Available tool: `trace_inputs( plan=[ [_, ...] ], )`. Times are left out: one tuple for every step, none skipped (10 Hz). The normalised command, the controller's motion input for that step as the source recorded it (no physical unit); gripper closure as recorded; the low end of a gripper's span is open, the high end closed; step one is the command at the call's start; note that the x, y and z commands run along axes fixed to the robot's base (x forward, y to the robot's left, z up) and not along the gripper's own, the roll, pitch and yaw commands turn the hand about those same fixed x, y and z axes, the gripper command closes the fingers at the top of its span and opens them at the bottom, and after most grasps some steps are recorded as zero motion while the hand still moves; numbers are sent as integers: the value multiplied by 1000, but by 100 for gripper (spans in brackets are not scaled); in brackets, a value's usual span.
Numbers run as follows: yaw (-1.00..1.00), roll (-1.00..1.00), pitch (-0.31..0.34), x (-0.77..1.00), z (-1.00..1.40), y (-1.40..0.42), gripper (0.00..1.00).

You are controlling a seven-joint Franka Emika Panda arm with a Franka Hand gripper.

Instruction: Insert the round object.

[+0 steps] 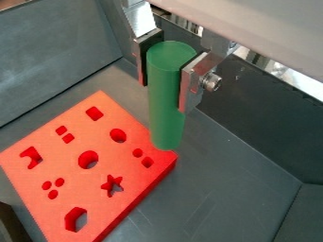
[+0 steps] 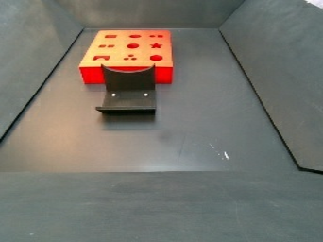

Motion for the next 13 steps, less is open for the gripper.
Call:
trace_inputs(
  plan=[
    [0, -27, -39, 134, -300, 34, 100],
    [0, 4, -80, 751, -471, 411, 100],
    [0, 64, -84, 1000, -354, 454, 100],
    [0, 83, -90, 1000, -314, 374, 100],
    [0, 64, -99, 1000, -280, 346, 100],
    [0, 44, -107, 1000, -257, 323, 100],
    [0, 51, -110, 1000, -254, 314, 100],
    [0, 51, -117, 1000, -257, 317, 100],
    [0, 24, -139, 1000, -240, 260, 100],
    [0, 0, -157, 1000, -229, 217, 100],
    [0, -13, -174, 1000, -257, 151, 100],
    [0, -61, -221, 1000, -331, 134, 100],
    [0, -61, -236, 1000, -357, 149, 100]
  ],
)
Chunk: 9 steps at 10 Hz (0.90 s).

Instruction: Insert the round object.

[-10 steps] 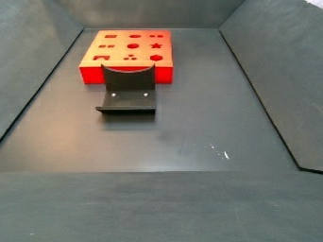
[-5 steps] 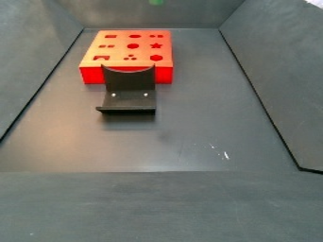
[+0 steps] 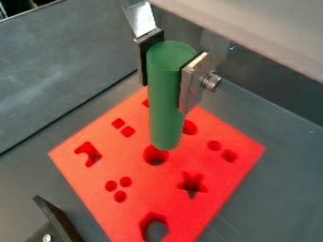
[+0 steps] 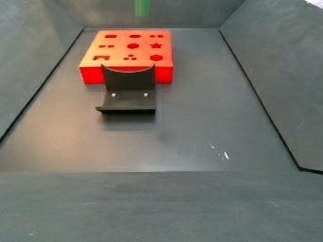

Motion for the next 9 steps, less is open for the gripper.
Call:
trace_inputs(
  plan=[
    [0, -60, -241, 1000, -374, 151, 100],
    [0, -54, -244, 1000, -380, 140, 100],
    [0, -4, -254, 857, -549, 14, 100],
    [0, 90, -193, 660, -603, -77, 100],
    [0, 296, -130, 503, -537, -274, 100],
    [3, 380, -46, 314, -454, -226, 100],
    [0, 336, 0, 0, -357, -311, 100],
    [-194, 160, 26, -140, -209, -214, 100],
    [-371, 33, 61, -291, -129, -97, 100]
  ],
)
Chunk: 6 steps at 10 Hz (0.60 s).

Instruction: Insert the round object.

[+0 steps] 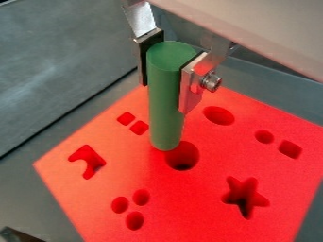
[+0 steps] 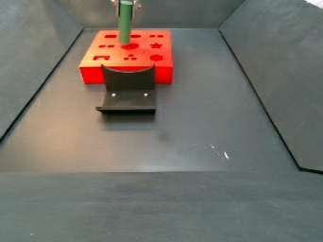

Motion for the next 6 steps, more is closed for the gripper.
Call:
trace_inputs(
  plan=[
    [-434, 0, 77, -374, -51, -31, 100],
    [-263, 46, 0, -80, 0, -154, 100],
    [0, 36, 0, 0, 0, -51, 100],
    [-31, 0, 83, 234, -17, 0, 100],
    [-200, 117, 179, 251, 0, 0, 100],
    [-337, 244, 253, 294, 46, 0, 100]
  ],
)
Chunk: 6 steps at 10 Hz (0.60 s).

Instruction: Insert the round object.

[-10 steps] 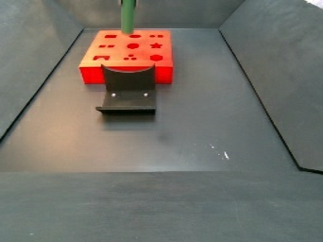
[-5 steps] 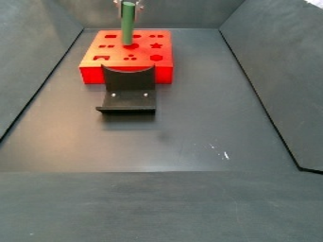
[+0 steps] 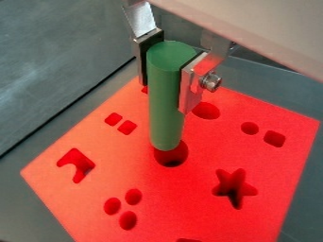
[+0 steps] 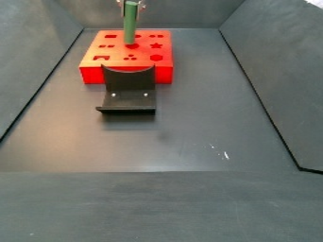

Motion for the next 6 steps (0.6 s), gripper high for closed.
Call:
trace_inputs(
  plan=[
    [-389, 257, 286, 151, 109, 0, 100],
    [-403, 264, 314, 49, 163, 31, 100],
    [-397, 289, 384, 0, 274, 0, 100],
    [-380, 190, 394, 0, 160, 0, 100],
    [0, 6, 97, 83, -71, 0, 100],
    [0, 0, 50, 49, -143, 0, 100]
  ],
)
